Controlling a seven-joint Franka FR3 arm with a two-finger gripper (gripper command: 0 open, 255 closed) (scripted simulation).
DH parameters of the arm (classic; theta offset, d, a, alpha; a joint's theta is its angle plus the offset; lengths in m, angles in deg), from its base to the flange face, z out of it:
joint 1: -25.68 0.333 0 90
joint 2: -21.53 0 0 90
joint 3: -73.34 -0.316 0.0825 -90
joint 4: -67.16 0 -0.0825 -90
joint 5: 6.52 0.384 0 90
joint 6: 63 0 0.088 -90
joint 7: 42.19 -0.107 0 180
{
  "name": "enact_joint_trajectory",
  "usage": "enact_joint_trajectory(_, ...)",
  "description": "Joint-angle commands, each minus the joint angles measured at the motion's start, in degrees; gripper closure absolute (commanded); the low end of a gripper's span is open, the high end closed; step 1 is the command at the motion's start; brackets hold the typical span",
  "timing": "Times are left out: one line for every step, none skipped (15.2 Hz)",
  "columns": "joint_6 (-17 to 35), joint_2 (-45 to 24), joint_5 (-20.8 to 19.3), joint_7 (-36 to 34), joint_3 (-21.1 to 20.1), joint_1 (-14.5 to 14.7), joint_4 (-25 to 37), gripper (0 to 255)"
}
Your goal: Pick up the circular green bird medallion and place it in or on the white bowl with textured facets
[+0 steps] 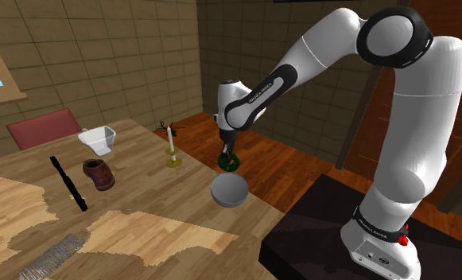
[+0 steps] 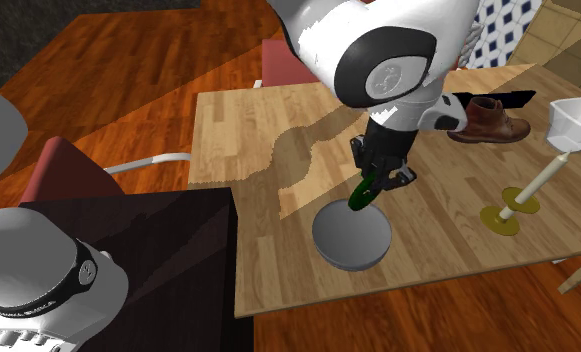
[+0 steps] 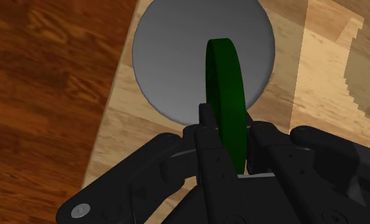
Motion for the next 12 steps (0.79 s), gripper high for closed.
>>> enact_joint_trajectory(1.2,-0.7,-0.4,0.2,0.3,-0.2,-0.5,255)
enact_joint_trajectory(1.8,-1.3,-0.7,0.0,0.4,-0.1,-0.6,255)
enact_joint_trajectory(2.5,-1.9,-1.0,-0.2,0.6,0.0,-0.7,255)
enact_joint_trajectory(3.1,-2.5,-1.3,-0.4,0.7,0.1,-0.7,255)
enact_joint_trajectory(3.8,-3.1,-1.7,-0.6,0.9,0.3,-0.8,255)
enact_joint_trajectory(4.4,-3.8,-2.0,-0.9,1.0,0.4,-0.8,255)
enact_joint_trajectory(5.0,-4.4,-2.3,-1.1,1.2,0.5,-0.9,255)
enact_joint_trajectory(5.7,-5.0,-2.7,-1.3,1.4,0.7,-0.9,255)
enact_joint_trajectory(6.3,-5.7,-3.0,-1.5,1.6,0.8,-0.9,255)
enact_joint_trajectory(6.9,-6.3,-3.3,-1.8,1.8,0.9,-0.9,255)
enact_joint_trajectory(7.5,-7.0,-3.7,-2.0,2.0,1.1,-0.9,255)
enact_joint_trajectory(8.1,-7.6,-4.0,-2.2,2.2,1.3,-0.8,255)
